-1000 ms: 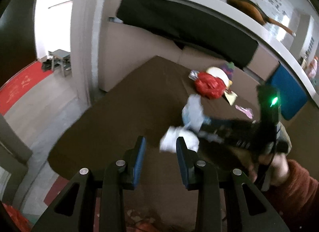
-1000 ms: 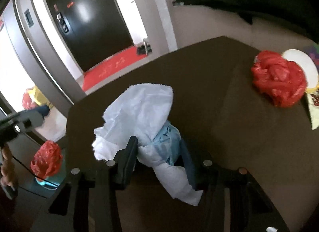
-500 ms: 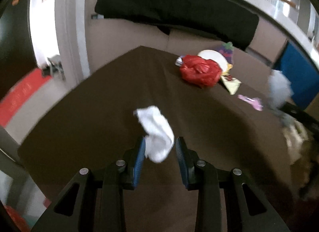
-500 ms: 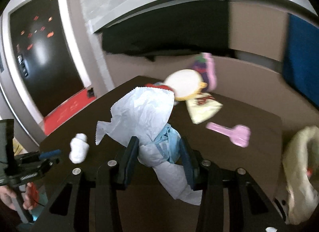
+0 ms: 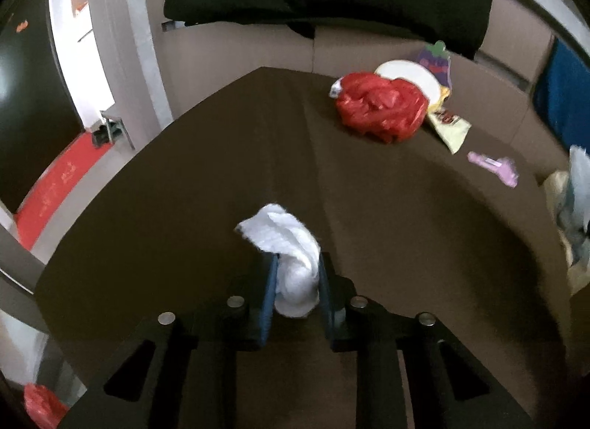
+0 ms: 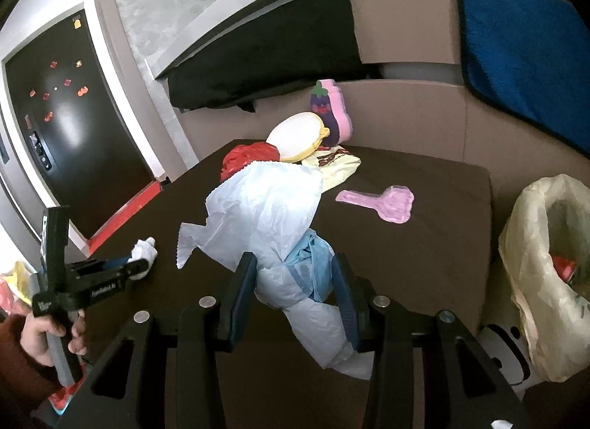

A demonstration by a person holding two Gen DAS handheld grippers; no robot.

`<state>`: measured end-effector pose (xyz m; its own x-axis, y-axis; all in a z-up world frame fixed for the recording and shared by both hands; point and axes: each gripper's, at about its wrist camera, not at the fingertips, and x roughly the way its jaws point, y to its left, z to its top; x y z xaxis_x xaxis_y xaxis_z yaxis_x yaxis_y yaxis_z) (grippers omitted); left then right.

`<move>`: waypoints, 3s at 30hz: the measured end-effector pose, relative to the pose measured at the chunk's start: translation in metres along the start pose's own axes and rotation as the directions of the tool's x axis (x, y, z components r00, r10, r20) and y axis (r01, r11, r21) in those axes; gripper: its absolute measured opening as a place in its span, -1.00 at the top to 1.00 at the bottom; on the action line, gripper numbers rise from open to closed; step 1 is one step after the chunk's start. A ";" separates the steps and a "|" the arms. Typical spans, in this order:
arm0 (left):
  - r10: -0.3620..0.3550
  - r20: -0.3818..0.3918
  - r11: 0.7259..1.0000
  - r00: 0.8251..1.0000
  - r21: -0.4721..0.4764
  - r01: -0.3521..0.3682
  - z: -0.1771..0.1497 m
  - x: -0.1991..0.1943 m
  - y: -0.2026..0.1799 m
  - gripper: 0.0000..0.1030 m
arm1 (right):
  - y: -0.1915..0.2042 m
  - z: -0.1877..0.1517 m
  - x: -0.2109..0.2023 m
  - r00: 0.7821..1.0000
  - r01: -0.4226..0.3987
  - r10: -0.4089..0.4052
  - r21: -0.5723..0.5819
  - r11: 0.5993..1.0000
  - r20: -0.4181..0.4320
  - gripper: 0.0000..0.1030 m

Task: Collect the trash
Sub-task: 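Carry the white tissue and white-blue wad over the bin with both tools, then open both tools to drop the white items into the bin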

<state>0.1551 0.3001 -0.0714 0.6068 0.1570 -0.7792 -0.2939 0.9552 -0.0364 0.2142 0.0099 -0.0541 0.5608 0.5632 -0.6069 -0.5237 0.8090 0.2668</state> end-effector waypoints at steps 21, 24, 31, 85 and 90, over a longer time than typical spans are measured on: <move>-0.273 0.397 0.958 0.876 0.195 0.210 0.055 -0.167 -0.175 0.60 | -0.051 0.043 -0.129 0.951 0.145 -0.143 0.013 0.989 0.273 0.24; -0.313 0.436 0.942 0.844 0.256 0.217 0.056 -0.181 -0.210 0.59 | -0.063 0.047 -0.161 0.923 0.212 -0.205 0.014 0.977 0.325 0.24; -0.433 0.389 0.886 0.813 0.348 0.306 0.048 -0.183 -0.283 0.59 | -0.097 0.039 -0.215 0.868 0.325 -0.323 0.061 0.944 0.378 0.24; -0.529 0.080 0.797 0.845 0.390 0.462 0.035 -0.028 -0.433 0.59 | -0.257 -0.002 -0.168 0.890 0.344 -0.414 0.315 0.885 0.191 0.22; -0.543 0.063 0.782 0.838 0.401 0.476 0.035 -0.023 -0.436 0.59 | -0.262 -0.004 -0.161 0.896 0.337 -0.408 0.325 0.884 0.178 0.22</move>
<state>0.2953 -0.1114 -0.0151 0.7145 -0.3709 -0.5933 0.3557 0.9227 -0.1484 0.2591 -0.2935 -0.0293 0.8299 0.2047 -0.5190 -0.0652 0.9595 0.2741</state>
